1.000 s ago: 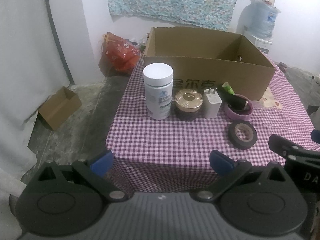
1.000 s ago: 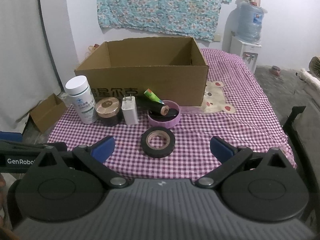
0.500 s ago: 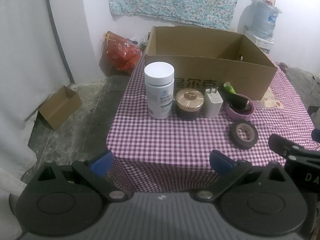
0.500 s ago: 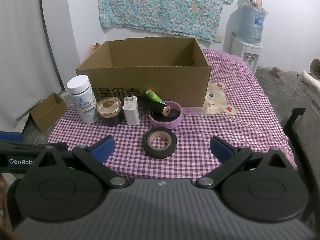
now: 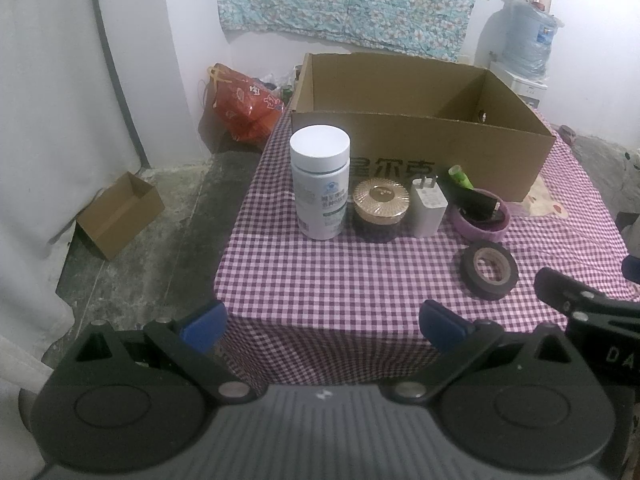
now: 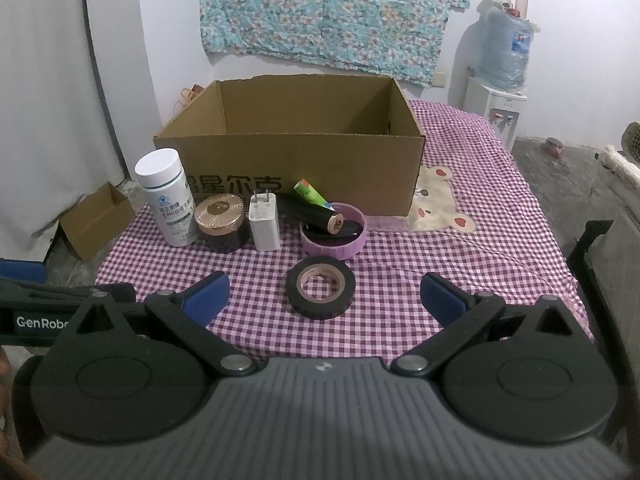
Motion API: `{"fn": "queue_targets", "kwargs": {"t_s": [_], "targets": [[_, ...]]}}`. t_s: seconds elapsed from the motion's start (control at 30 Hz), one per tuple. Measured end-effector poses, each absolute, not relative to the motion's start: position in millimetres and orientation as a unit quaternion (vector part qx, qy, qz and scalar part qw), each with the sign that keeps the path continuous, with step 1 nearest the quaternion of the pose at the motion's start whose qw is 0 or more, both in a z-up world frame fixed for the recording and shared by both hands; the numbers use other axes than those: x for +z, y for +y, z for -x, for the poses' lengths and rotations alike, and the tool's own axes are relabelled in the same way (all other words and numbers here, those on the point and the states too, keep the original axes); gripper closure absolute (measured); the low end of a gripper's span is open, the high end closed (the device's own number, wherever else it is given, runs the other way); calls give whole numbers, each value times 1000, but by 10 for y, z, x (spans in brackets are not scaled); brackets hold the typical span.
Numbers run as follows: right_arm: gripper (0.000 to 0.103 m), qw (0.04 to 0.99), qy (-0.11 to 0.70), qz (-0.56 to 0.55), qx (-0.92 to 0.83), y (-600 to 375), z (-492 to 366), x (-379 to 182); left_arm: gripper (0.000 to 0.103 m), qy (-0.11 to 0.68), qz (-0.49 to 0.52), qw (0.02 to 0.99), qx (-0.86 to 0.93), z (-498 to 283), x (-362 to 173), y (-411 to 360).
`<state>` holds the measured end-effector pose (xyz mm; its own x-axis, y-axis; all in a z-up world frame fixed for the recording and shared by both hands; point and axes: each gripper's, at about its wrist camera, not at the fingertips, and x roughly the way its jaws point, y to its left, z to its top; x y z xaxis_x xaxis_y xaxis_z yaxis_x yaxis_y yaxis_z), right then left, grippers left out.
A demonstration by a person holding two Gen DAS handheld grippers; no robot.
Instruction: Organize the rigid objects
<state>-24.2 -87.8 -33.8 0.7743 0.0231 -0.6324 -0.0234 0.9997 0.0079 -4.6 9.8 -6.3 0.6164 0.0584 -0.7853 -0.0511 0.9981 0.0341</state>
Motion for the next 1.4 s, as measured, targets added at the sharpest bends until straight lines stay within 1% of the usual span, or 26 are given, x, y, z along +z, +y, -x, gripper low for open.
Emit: {"fn": "queue_targets", "kwargs": {"t_s": [0.93, 1.13, 1.27, 1.4], "targets": [[1, 943, 333, -5, -2, -988, 101, -416, 0, 441, -11, 898, 13, -49, -148, 54], [1, 949, 313, -31, -4, -1275, 107, -477, 0, 429, -25, 902, -32, -75, -204, -105], [1, 946, 318, -63, 10, -1480, 87, -582, 0, 431, -36, 899, -67, -163, -303, -251], [1, 940, 328, -89, 28, -1633, 17, -682, 0, 415, -25, 901, -121, -215, -396, -378]]}}
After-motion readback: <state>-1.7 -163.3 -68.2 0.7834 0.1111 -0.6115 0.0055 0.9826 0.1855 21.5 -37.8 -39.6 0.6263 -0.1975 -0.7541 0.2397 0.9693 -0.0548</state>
